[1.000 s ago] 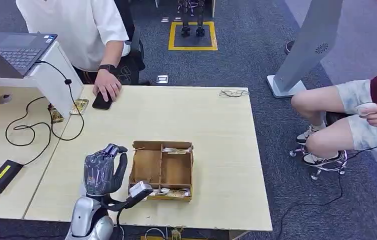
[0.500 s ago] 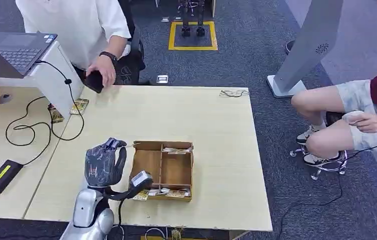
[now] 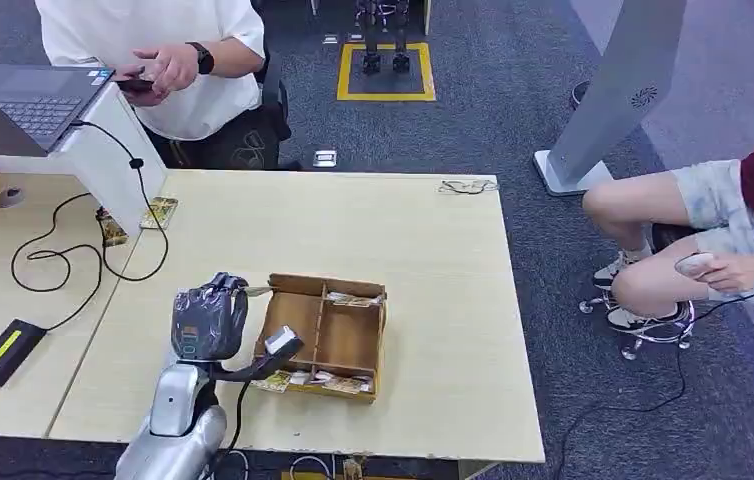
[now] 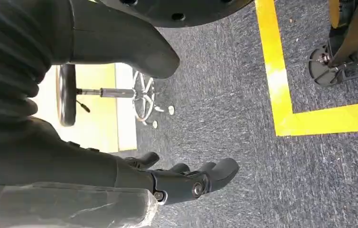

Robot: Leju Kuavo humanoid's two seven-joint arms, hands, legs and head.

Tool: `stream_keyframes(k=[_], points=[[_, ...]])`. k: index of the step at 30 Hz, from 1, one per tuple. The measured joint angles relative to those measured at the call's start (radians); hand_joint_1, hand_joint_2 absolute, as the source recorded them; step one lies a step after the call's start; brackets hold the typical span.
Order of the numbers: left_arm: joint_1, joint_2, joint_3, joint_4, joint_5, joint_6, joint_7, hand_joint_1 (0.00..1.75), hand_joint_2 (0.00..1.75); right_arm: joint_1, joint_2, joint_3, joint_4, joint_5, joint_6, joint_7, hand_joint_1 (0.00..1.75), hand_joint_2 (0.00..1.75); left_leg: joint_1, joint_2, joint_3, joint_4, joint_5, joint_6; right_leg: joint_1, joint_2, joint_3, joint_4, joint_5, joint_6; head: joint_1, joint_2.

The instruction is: Pass the card to the sensor for recognition and then transmit it.

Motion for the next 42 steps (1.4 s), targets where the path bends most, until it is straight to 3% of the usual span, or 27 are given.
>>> stream_keyframes(k=[6,13,21,27,32,34,37,42], points=[[-0.004,0.005,0.0,0.018,-0.003,0.0,0.005,1.75,1.75,0.0,0.0,0.0,0.0,0.0,0.001,0.0,0.0,1.75,0.0,0.0,0.0,0.0,0.0,0.0,0.0,0.0,0.0,0.0,0.0,0.0,0.0,0.0],[-0.015,0.021,0.0,0.104,-0.015,0.0,0.073,1.75,1.75,0.0,-0.001,0.0,0.0,0.002,0.002,0.002,0.0,1.75,0.0,0.0,0.0,0.0,0.0,0.0,0.0,0.0,0.0,0.0,0.0,0.0,0.0,0.0],[-0.008,0.03,0.007,0.159,-0.004,0.0,0.059,1.75,1.75,0.0,-0.002,0.001,0.0,0.003,-0.001,0.002,0.0,1.75,0.0,0.0,0.0,0.0,0.0,0.0,0.0,0.0,0.0,0.0,0.0,0.0,0.0,0.0],[0.029,0.003,0.095,0.073,0.045,0.001,-0.108,1.75,1.75,0.0,-0.002,0.001,0.0,0.004,-0.015,0.002,0.0,1.75,0.0,0.0,0.0,0.0,0.0,0.0,0.0,0.0,0.0,0.0,0.0,0.0,0.0,0.0],[0.048,-0.069,0.231,-0.064,0.135,0.001,-0.347,1.75,1.75,0.0,-0.002,0.001,0.0,0.003,-0.02,0.0,0.0,1.75,0.0,0.0,0.0,0.0,0.0,0.0,0.0,0.0,0.0,0.0,0.0,0.0,0.0,0.0],[0.05,-0.098,0.272,-0.116,0.169,0.001,-0.409,1.75,1.75,0.001,-0.002,0.001,0.0,0.003,-0.02,-0.003,0.0,1.75,0.0,0.0,0.0,0.0,0.0,0.0,0.0,0.0,0.0,0.0,0.0,0.0,0.0,0.0],[0.052,-0.131,0.317,-0.171,0.195,0.001,-0.448,1.75,1.75,0.001,-0.002,0.001,0.0,0.001,-0.019,-0.005,0.0,1.75,0.0,0.0,0.0,0.0,0.0,0.0,0.0,0.0,0.0,0.0,0.0,0.0,0.0,0.0],[0.054,-0.156,0.348,-0.203,0.191,0.001,-0.454,1.75,1.75,0.001,-0.002,0.001,0.0,0.001,-0.017,-0.006,0.0,1.75,0.0,0.0,0.0,0.0,0.0,0.0,0.0,0.0,0.0,0.0,0.0,0.0,0.0,0.0]])
